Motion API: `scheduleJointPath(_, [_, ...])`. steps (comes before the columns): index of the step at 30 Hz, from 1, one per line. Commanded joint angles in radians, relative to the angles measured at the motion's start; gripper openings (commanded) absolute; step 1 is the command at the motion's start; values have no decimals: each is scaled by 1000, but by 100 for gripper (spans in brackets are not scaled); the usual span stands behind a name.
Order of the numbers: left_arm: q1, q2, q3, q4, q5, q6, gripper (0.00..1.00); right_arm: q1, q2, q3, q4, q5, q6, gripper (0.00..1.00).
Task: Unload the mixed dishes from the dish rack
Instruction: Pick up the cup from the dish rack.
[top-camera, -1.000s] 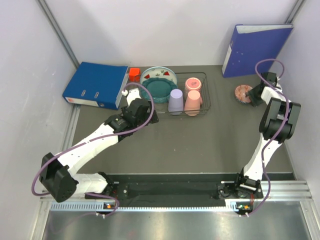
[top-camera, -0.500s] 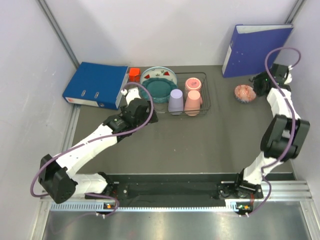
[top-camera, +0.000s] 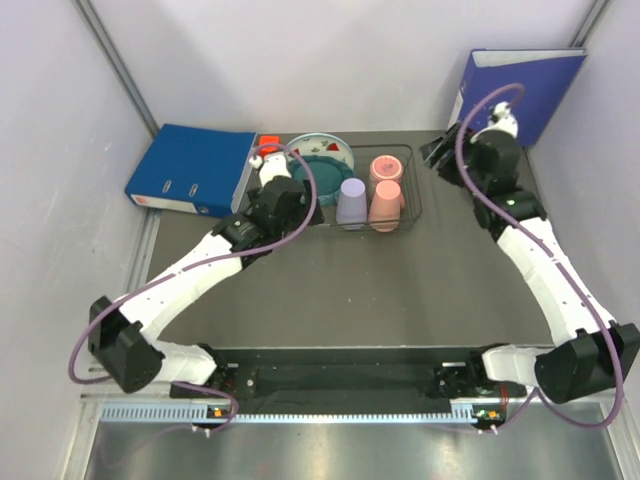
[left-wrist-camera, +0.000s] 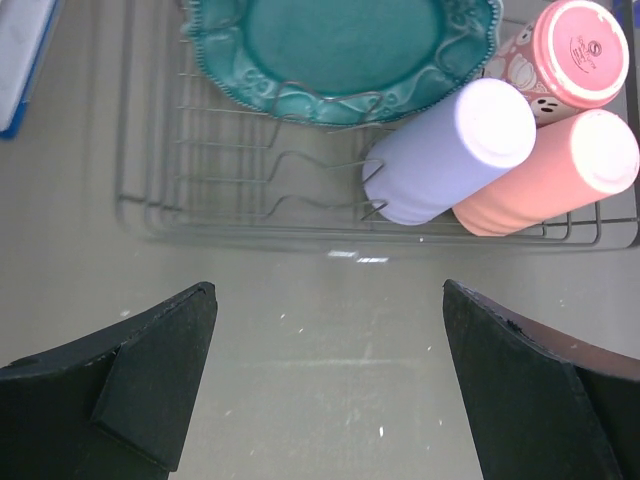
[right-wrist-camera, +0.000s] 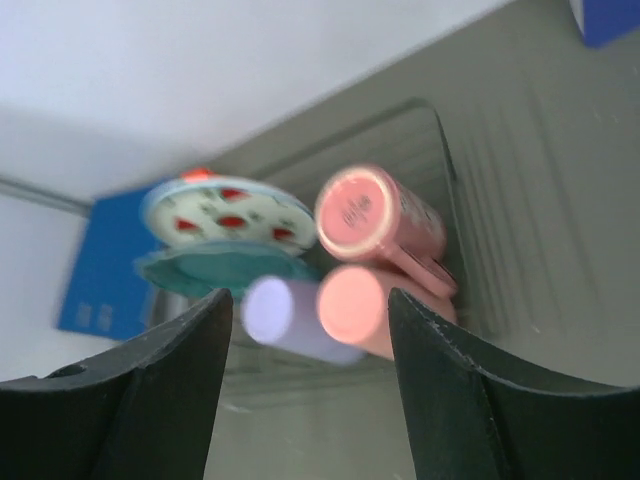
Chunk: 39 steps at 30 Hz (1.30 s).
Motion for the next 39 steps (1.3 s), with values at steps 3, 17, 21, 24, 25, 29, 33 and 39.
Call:
scheduleJointPath(3, [1,98,84,53,18,29,99,188,61,-36,-48,271,-253,64])
scheduleJointPath(17, [-1,23,-37,54,-8,26,99,329,280,9,-56,403,-373,77])
scheduleJointPath(21, [-1,20,-57,66,0,29,99,332,322,20,-32,403,-377,78])
scheduleJointPath(24, [-1,22,-68,72,9,30,99,330,353,36,-21,410,-385,77])
scheduleJointPath(25, [1,25,-69,74,9,30,99,330,357,41,-9,412,-388,77])
scheduleJointPath(29, [1,31,-71,77,9,35,99,330,400,66,8,409,-396,76])
scheduleJointPath(33, [1,32,-72,76,11,40,99,329,445,95,1,406,-396,76])
scheduleJointPath(39, [-1,32,-80,74,11,38,99,330,486,112,-5,387,-396,75])
